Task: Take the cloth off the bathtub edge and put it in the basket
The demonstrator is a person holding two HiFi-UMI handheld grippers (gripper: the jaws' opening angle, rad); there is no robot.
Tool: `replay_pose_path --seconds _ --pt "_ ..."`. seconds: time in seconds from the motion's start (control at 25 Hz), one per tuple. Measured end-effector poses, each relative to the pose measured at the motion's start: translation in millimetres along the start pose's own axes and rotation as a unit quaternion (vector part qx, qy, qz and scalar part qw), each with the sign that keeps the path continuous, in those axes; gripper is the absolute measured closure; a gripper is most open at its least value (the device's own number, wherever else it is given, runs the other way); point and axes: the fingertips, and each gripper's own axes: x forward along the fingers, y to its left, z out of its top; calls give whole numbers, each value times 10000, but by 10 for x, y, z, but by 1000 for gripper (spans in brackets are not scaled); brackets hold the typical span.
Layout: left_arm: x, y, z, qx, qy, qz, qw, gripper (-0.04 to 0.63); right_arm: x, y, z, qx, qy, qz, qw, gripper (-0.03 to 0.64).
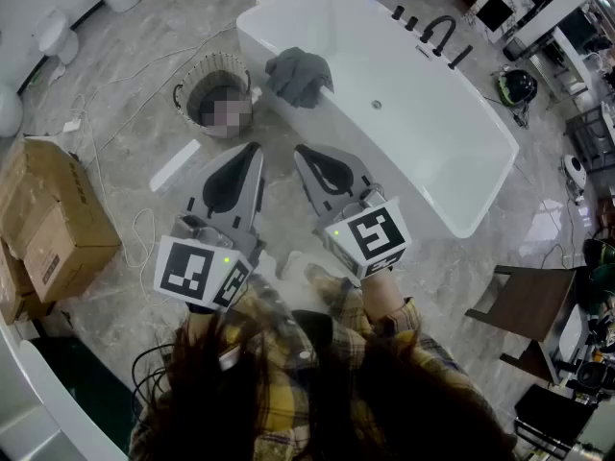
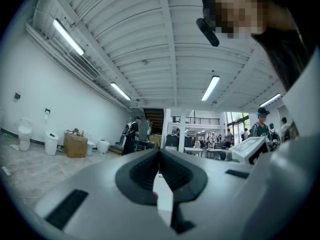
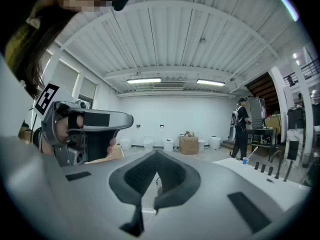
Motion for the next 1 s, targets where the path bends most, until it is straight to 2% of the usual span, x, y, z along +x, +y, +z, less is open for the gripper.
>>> replay_pose_path --seconds 0.68,1.0 --pt "-111 -105 9 177 -58 467 9987 577 -309 -100 27 61 -229 177 9996 600" --pt "-111 109 -129 49 112 632 9979 577 -109 -133 -130 136 42 216 9997 600"
